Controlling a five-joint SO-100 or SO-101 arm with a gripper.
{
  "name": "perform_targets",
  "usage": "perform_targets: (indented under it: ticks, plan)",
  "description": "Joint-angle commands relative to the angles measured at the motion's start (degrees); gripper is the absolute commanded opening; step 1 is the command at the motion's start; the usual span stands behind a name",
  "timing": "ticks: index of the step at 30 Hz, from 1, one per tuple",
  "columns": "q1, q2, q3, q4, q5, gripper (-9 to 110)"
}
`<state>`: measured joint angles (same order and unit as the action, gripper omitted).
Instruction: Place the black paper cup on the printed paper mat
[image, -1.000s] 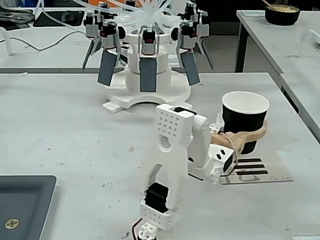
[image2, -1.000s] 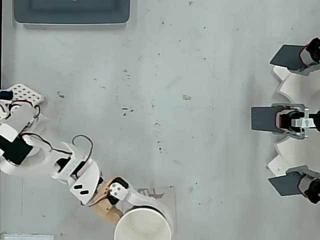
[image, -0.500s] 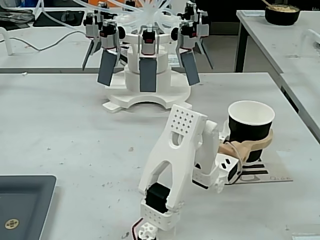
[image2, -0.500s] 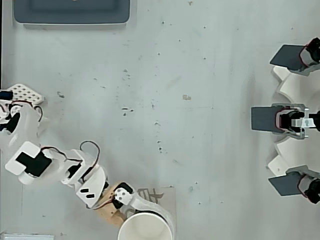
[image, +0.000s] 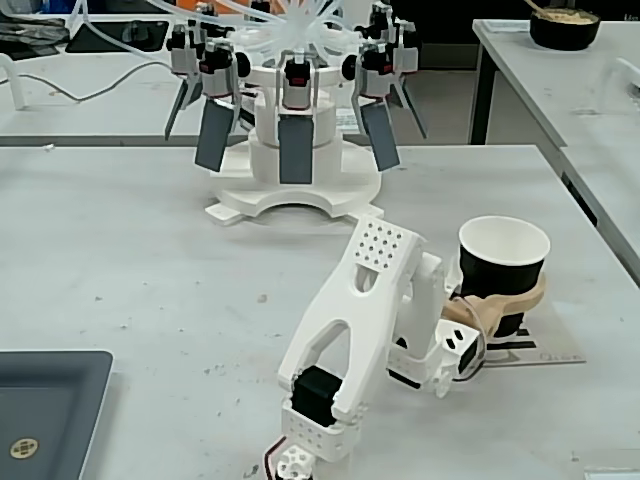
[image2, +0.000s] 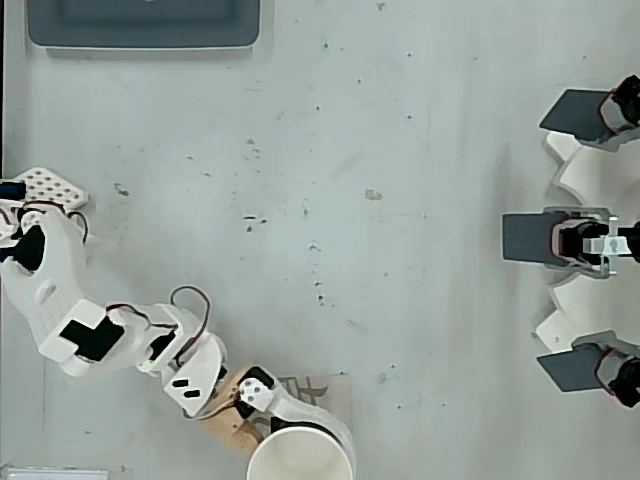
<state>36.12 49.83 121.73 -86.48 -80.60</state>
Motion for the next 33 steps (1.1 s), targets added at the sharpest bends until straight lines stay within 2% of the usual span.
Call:
perform_targets:
  ticks: [1, 6, 12, 25, 33]
  plan:
    - [1.23, 0.0, -2.99, -1.58, 0.44, 13]
    - [1.76, -0.79, -3.16, -1.58, 0.53, 14]
    - [2.2, -0.44, -2.9, -1.58, 0.62, 22]
    - [5.36, 4.13, 1.67, -1.58, -0.26, 55]
    - [8.35, 11.78, 10.2, -1.58, -2.02, 63]
